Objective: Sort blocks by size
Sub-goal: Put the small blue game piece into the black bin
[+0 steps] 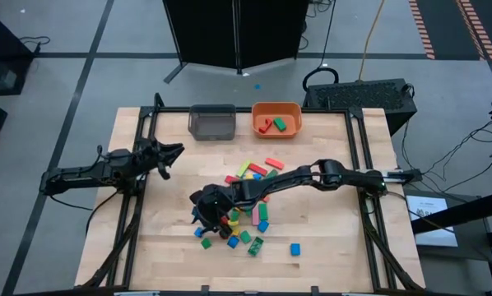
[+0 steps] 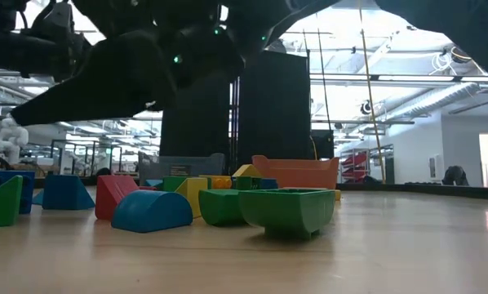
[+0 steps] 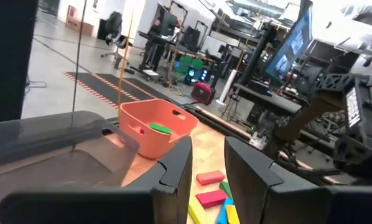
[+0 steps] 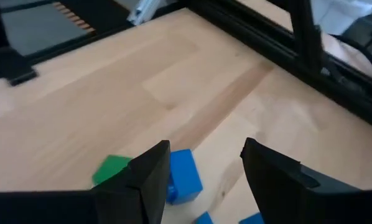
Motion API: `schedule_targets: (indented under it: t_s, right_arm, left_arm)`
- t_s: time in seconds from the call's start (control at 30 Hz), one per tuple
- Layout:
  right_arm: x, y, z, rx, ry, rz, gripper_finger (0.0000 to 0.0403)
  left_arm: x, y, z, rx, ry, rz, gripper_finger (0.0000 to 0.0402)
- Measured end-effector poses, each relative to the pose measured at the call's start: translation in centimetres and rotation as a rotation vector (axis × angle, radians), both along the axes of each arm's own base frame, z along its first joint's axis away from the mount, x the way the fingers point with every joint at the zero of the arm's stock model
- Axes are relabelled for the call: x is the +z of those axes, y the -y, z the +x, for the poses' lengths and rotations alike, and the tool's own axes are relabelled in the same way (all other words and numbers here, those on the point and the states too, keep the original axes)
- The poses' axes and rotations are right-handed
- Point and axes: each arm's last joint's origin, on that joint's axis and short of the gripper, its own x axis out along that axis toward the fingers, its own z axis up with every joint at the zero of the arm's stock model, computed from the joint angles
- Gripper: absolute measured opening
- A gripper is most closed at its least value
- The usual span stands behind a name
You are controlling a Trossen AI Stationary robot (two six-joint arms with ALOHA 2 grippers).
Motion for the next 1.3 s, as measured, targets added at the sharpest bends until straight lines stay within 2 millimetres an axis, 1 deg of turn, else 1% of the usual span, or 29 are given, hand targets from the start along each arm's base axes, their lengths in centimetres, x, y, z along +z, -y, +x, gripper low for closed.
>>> schedule_targets:
  t_s: [0.13,0.27,0.33,0.43,0.6,0.77,0.97,1.23,1.3]
  right_arm:
    - [-0.1,0.0,0.1,0.004,0.023,-0.027,0.0194]
    - [-1.0,-0.2,0.0,0.029,0.009,-0.064,0.0194]
    - [-1.8,-0.5,0.0,0.034,-0.002,-0.069,0.0196]
    - [-2.0,-1.2,-0.1,0.047,-0.007,-0.07,0.0203]
    - [-3.0,-2.1,-0.1,0.047,-0.018,-0.082,0.0217]
    - [-3.2,-1.8,0.0,0.012,-0.015,-0.101,0.0218]
    - [-3.3,-0.9,0.2,-0.021,-0.013,-0.108,0.0215]
    - [-3.4,-1.2,0.1,-0.003,-0.026,-0.115,0.0213]
    - [-3.8,-1.3,0.1,0.0,-0.028,-0.115,0.0207]
  left_arm:
    - [-0.2,0.1,0.1,-0.047,-0.02,0.0,0.0095]
    - [-0.2,0.2,0.1,-0.079,-0.025,0.0,0.0095]
    - [-0.2,0.2,0.1,-0.081,-0.025,0.0,0.0095]
    - [-0.2,0.2,0.1,-0.081,-0.026,0.0,0.0095]
    - [-0.3,0.2,0.1,-0.081,-0.033,-0.001,0.0095]
    - [-0.4,0.2,0.1,-0.081,-0.041,-0.002,0.0095]
    - [-0.4,0.2,0.1,-0.081,-0.042,-0.002,0.0095]
    - [-0.6,0.2,0.1,-0.082,-0.056,-0.014,0.0095]
    - [-0.7,0.2,0.1,-0.082,-0.057,-0.033,0.0095]
